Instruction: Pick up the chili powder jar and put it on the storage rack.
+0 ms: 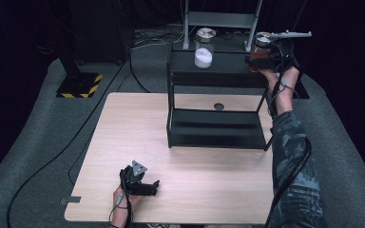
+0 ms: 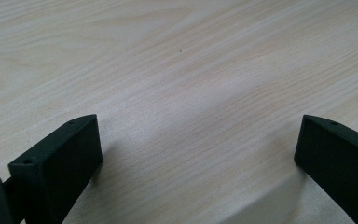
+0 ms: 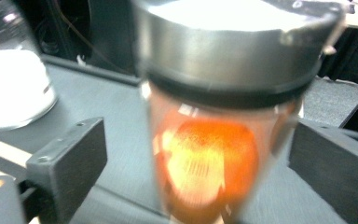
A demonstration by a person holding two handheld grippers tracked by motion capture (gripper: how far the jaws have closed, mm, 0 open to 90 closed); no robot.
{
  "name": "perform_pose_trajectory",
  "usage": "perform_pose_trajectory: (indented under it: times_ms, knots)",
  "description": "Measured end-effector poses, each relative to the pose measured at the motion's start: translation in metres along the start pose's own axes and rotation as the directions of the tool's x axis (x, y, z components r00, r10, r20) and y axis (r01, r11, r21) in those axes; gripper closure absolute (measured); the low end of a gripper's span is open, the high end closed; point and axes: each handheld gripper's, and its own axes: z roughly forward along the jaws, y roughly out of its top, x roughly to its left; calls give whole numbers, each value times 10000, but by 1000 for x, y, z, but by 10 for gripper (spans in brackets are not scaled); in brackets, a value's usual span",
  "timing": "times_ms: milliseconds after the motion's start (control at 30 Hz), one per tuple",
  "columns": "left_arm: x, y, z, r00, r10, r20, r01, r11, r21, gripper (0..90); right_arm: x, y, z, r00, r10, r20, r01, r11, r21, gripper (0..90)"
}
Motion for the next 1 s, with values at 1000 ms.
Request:
perform_pose_trajectory:
  times_ms: [1000]
  knots:
    - [0,0,0,10000,62,-28,-62,10000,5,1,44,-260,-73,9916,-659,-1117,805,9880,1321,0]
